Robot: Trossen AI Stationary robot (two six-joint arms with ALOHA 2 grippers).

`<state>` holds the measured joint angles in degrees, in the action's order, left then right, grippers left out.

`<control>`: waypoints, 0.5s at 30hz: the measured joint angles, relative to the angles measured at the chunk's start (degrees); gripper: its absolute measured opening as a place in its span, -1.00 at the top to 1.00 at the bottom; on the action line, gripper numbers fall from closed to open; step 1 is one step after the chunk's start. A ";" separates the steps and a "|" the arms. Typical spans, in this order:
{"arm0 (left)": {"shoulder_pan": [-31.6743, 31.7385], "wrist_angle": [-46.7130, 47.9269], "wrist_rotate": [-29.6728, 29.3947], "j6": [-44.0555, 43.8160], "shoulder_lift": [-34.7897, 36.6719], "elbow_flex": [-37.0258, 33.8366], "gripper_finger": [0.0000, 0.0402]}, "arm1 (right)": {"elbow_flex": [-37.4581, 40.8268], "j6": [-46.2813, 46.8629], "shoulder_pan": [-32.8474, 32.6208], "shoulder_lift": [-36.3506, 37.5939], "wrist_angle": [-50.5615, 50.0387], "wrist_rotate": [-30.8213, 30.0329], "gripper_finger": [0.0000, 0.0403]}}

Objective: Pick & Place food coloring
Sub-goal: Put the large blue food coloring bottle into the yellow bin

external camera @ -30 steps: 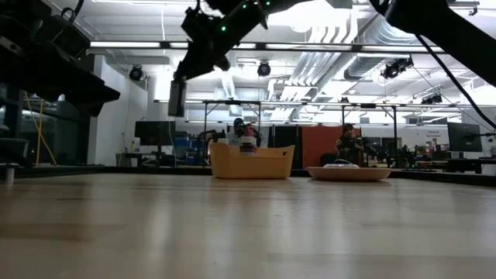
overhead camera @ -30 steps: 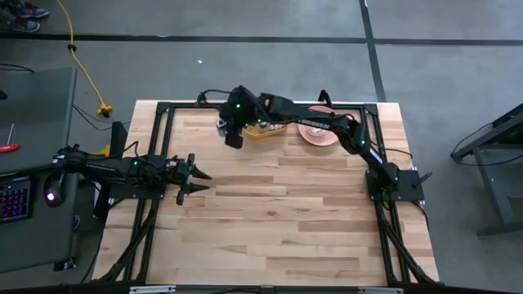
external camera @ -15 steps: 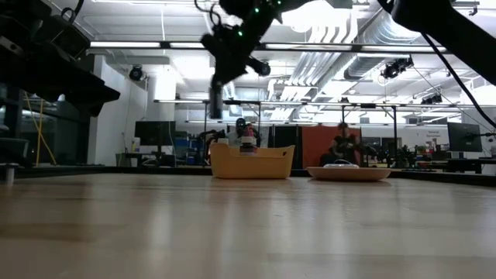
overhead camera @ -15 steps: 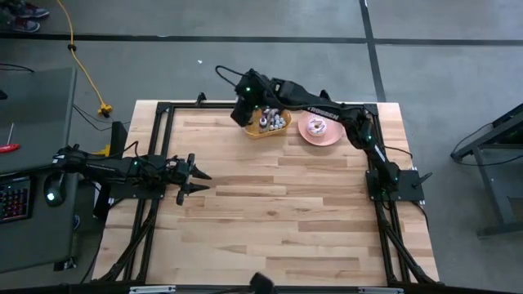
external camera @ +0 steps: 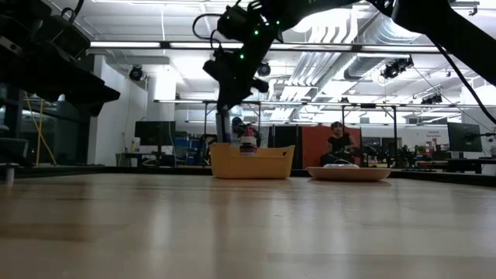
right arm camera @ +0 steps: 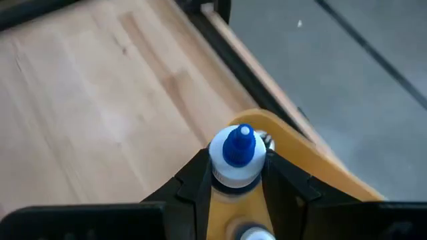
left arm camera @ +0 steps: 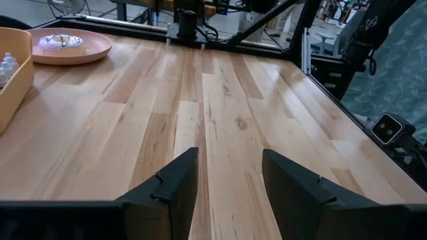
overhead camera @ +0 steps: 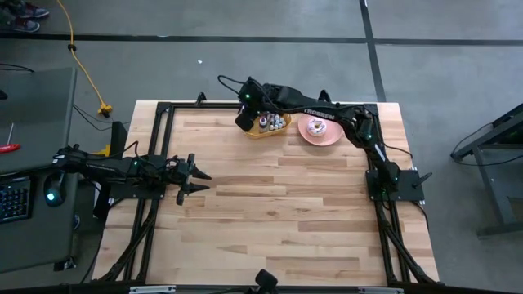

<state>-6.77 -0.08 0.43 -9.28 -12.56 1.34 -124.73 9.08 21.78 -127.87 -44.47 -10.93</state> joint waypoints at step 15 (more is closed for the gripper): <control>-0.01 0.00 0.00 0.01 0.00 -0.02 0.19 | 9.84 2.42 0.00 -0.09 7.02 0.40 0.50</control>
<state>-6.78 -0.08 0.43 -9.27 -12.56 1.32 -114.89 11.51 21.78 -127.96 -37.45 -10.52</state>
